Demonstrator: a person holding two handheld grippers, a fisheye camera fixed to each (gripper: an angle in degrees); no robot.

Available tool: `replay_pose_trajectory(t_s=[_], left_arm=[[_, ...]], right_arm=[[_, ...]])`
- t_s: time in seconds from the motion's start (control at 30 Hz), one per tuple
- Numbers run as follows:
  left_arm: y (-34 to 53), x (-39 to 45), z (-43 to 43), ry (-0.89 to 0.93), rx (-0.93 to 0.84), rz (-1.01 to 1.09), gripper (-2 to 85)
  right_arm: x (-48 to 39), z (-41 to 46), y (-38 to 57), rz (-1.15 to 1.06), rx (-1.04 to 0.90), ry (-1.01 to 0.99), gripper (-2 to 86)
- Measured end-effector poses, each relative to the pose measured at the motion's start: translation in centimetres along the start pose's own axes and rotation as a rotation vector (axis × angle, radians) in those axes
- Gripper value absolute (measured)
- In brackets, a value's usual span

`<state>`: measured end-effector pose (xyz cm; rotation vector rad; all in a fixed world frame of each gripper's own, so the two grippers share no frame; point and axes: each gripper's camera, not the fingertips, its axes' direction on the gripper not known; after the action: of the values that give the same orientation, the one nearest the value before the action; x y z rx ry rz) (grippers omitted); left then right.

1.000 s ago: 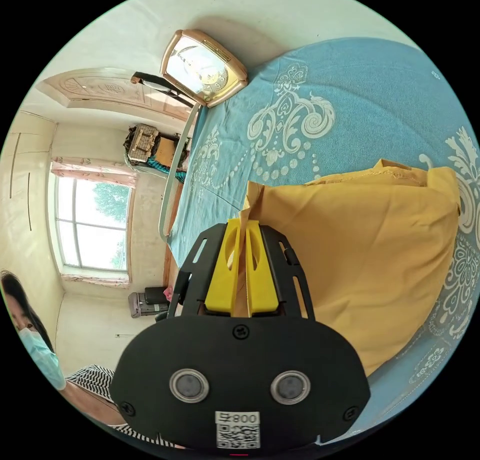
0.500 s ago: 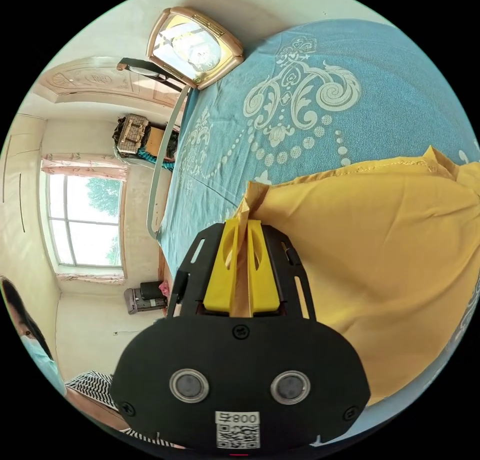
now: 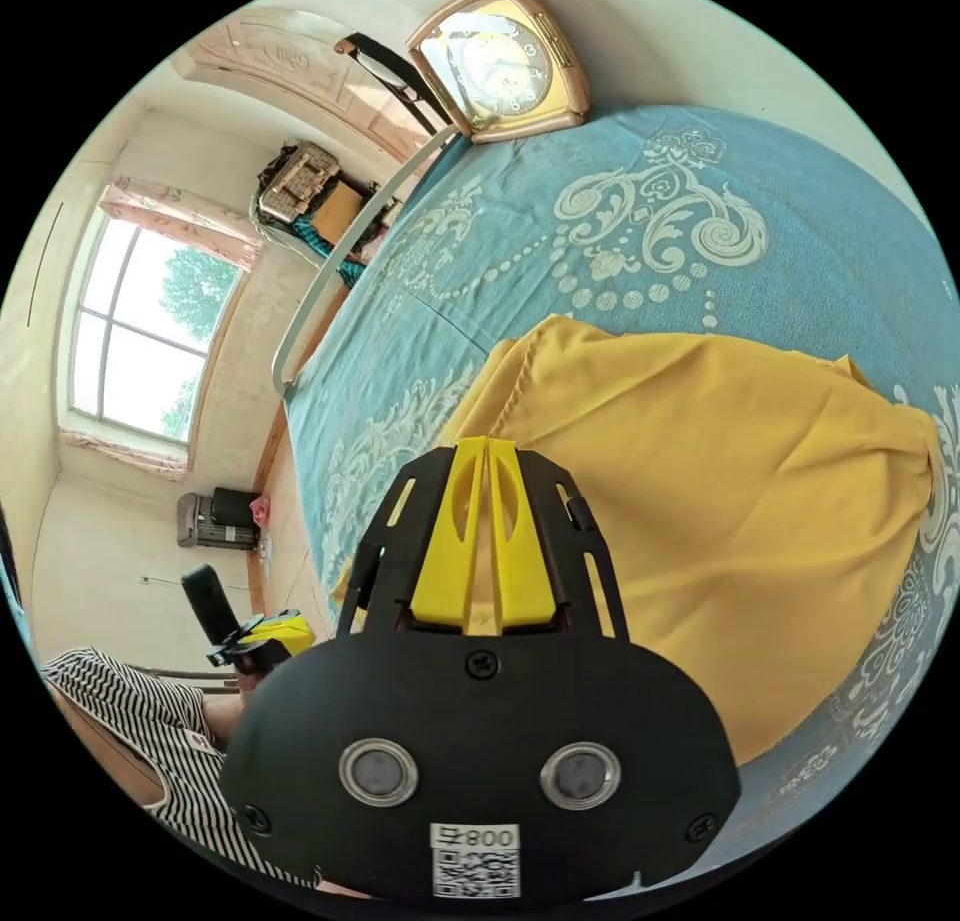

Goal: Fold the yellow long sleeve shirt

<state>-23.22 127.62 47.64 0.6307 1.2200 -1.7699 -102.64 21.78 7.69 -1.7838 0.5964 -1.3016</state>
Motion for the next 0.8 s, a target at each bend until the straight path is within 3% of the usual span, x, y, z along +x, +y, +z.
replay_pose_trajectory(t_s=[0.13,0.3,0.47,0.63,0.8], left_arm=[[-0.3,0.2,3.5,-0.215,-0.12,-0.013,0.3],[1.0,3.0,3.8,-0.1,-0.118,0.02,0.7],[2.8,9.7,7.7,-0.051,-0.26,0.22,2.6],[4.9,16.6,13.3,-0.066,-0.394,0.402,4.1],[6.4,20.9,17.3,-0.061,-0.444,0.42,4.2]], right_arm=[[-1.8,1.6,-0.3,-0.01,-0.088,0.041,0.6],[-4.8,-4.8,4.8,-0.076,0.022,0.082,1.5],[-6.5,-10.2,18.4,-0.012,0.024,0.241,6.4],[-10.6,-9.6,27.7,0.018,-0.02,0.412,7.9],[-15.8,-6.6,30.7,-0.146,-0.014,0.594,8.6]])
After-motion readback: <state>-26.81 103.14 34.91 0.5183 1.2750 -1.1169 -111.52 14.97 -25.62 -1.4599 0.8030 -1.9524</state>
